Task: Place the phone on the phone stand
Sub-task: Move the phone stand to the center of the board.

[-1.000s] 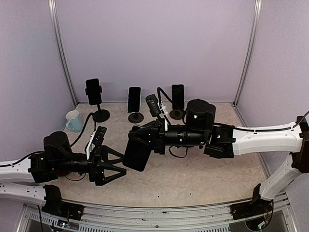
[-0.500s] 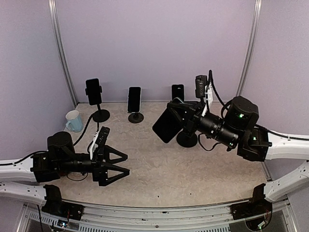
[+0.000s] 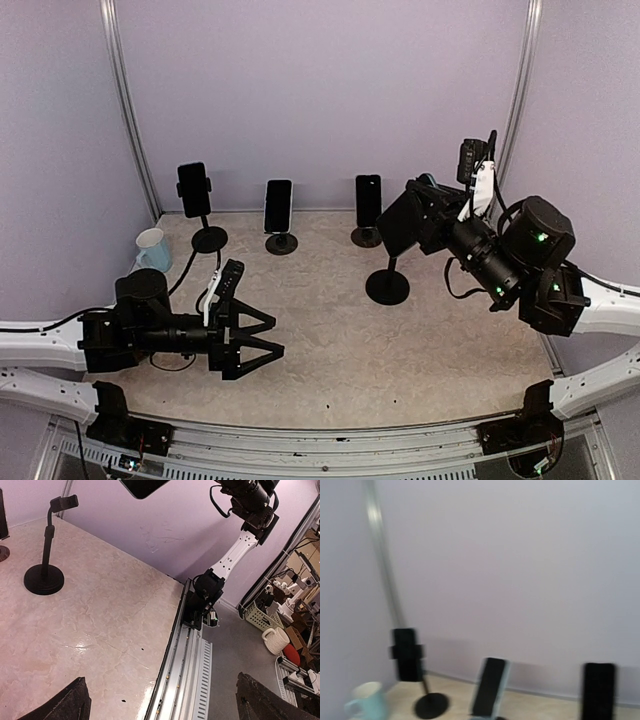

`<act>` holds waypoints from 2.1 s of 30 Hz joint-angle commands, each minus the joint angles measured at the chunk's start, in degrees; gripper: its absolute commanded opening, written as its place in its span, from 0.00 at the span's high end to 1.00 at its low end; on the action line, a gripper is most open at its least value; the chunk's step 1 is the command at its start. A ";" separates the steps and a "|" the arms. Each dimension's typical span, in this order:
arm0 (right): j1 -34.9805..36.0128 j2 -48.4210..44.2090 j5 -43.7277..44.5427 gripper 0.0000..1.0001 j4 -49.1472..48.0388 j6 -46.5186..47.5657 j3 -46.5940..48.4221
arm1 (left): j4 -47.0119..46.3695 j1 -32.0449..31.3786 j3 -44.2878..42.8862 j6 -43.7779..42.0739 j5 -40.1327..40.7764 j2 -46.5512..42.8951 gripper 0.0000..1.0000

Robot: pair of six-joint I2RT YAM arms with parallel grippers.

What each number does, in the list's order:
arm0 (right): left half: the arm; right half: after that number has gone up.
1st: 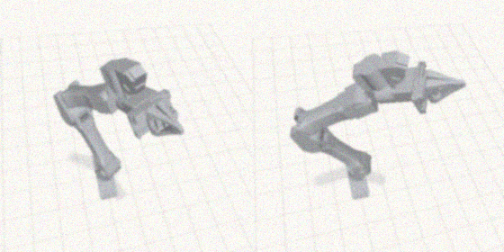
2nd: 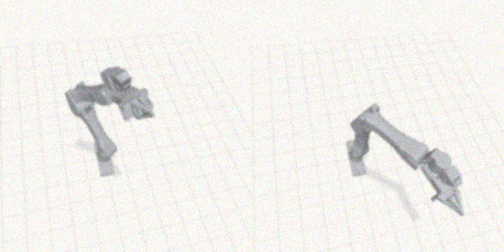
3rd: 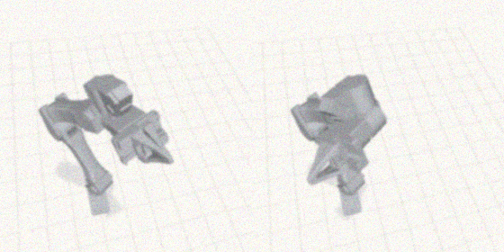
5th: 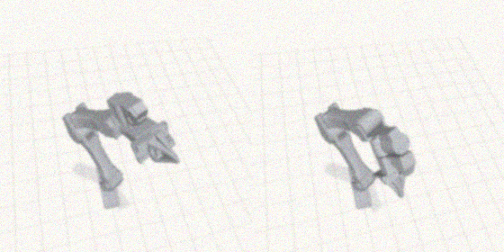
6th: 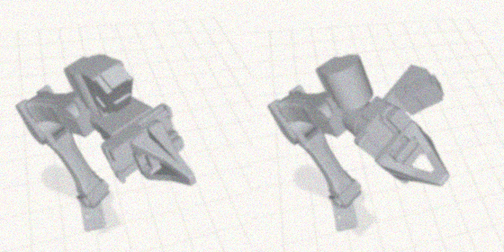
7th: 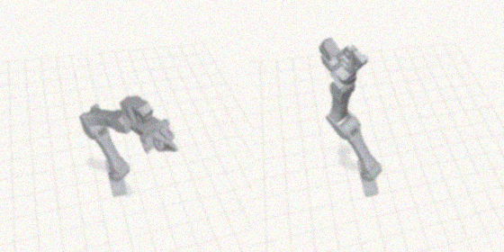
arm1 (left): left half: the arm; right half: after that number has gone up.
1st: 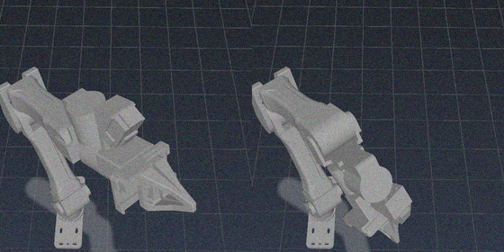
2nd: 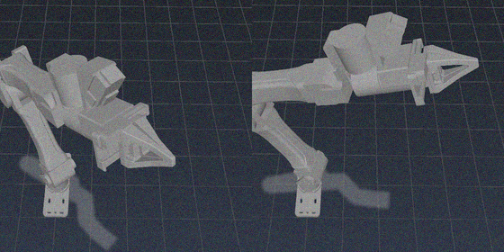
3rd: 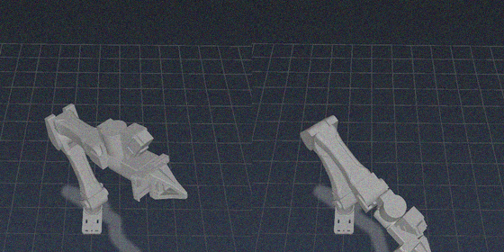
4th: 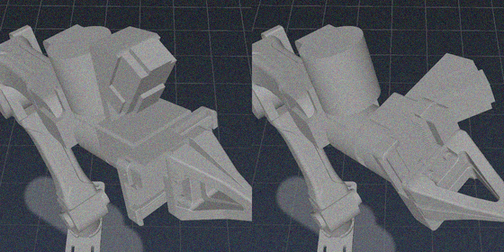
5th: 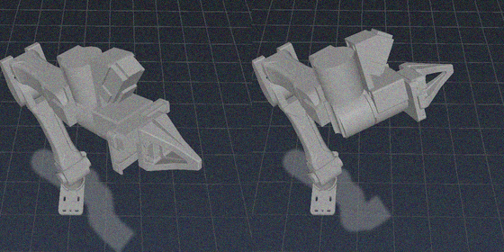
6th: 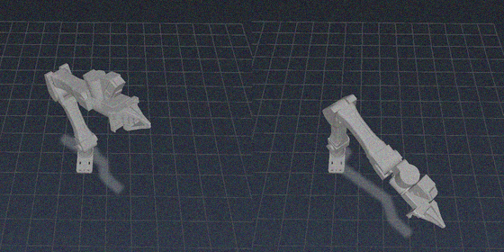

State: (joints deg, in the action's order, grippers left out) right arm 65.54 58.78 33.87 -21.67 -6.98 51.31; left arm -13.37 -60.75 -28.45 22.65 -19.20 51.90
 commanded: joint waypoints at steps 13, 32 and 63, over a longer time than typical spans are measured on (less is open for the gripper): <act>-6.41 -6.77 15.69 1.00 -0.72 3.43 -2.06 | -4.66 -0.20 -2.72 0.20 0.83 3.97 0.01; -37.93 -2.91 -11.02 1.00 8.76 -22.80 -8.76 | -3.65 -0.24 -2.84 0.08 1.38 3.56 0.01; -60.93 37.83 -58.20 1.00 -4.09 -20.49 2.63 | -2.05 -0.24 -2.54 -0.64 3.21 3.65 0.01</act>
State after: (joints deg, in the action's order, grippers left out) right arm 5.80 94.04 -16.16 -17.89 -30.04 51.75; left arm -14.85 -60.75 -29.54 22.61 -16.49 55.57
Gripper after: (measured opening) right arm 0.096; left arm 0.987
